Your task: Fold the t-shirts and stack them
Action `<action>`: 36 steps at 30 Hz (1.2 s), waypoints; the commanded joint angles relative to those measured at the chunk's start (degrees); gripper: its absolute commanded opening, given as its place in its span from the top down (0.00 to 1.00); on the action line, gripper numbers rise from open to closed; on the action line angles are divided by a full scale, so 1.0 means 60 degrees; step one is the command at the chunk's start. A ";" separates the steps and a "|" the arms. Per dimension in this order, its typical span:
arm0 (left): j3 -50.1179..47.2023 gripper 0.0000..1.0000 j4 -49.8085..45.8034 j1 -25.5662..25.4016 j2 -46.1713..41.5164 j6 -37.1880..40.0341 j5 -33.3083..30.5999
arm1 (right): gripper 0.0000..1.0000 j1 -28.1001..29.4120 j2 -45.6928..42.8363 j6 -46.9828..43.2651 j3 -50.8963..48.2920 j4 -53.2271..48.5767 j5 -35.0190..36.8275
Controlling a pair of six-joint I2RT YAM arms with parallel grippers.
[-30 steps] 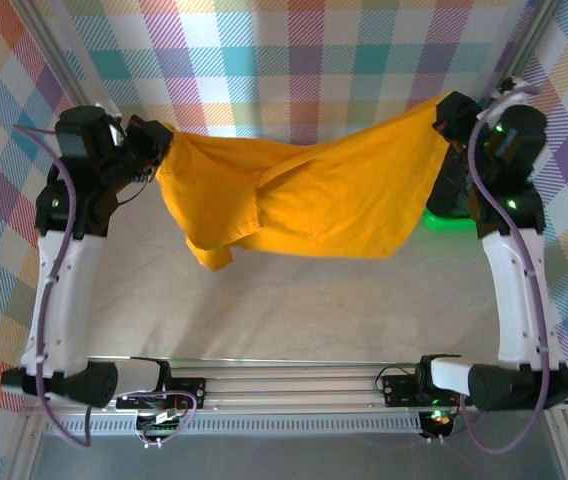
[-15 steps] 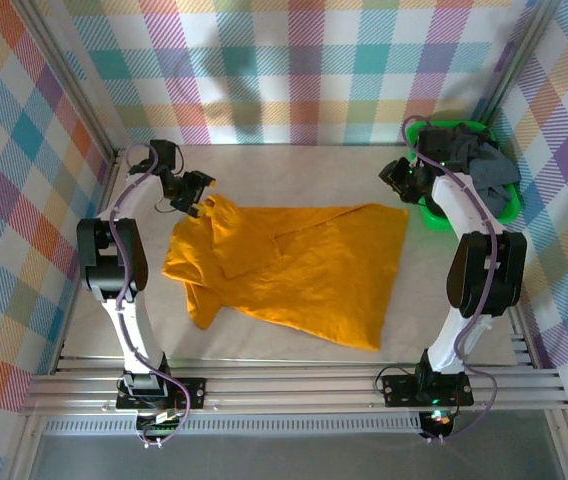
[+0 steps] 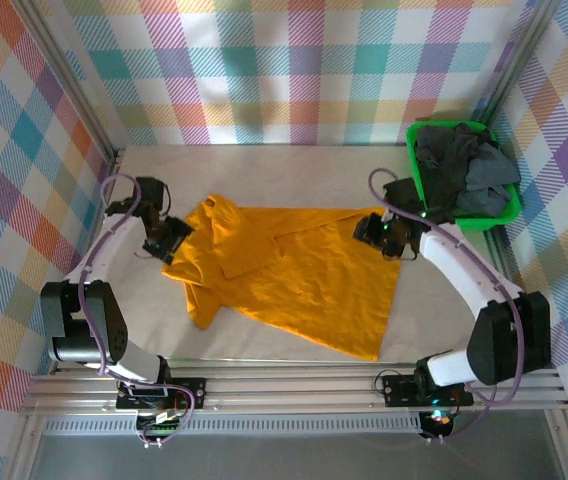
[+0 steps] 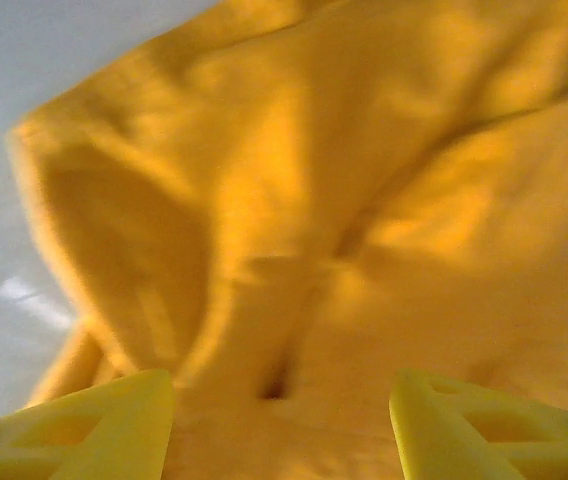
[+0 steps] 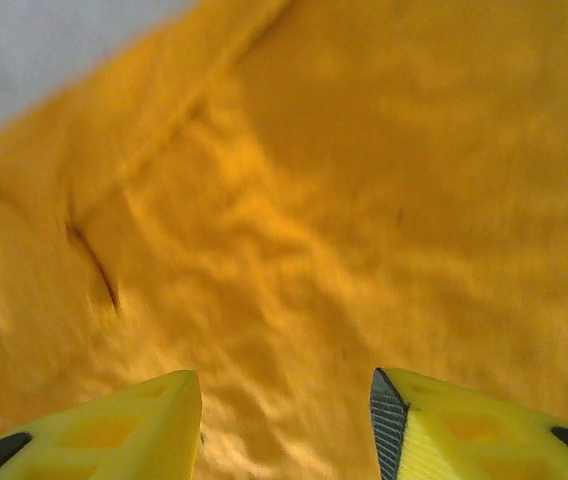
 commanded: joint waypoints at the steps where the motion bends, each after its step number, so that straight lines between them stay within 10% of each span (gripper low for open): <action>1: -0.0712 0.40 -0.0444 0.0249 -0.0059 0.0159 -0.0745 | 0.50 0.0509 -0.0139 0.0503 -0.0856 -0.1273 -0.0776; 10: -0.0654 0.47 0.0690 -0.0163 0.1946 0.0144 0.1051 | 0.54 0.0613 0.2400 0.0503 -0.0908 -0.0524 -0.0796; 24: 0.5472 0.39 -0.0633 -0.1163 0.6144 0.1726 0.1107 | 0.52 -0.1343 0.8759 -0.0707 0.7118 -0.3006 0.0331; 30: 0.3815 0.37 -0.0362 -0.1474 0.3468 0.1413 -0.0918 | 0.48 -0.1177 0.7386 -0.1134 0.6973 -0.2898 0.0619; 36: -0.0121 0.52 0.1315 -0.1628 0.1738 0.0235 0.0685 | 0.48 -0.1070 0.4710 -0.0572 0.3496 -0.1646 0.0242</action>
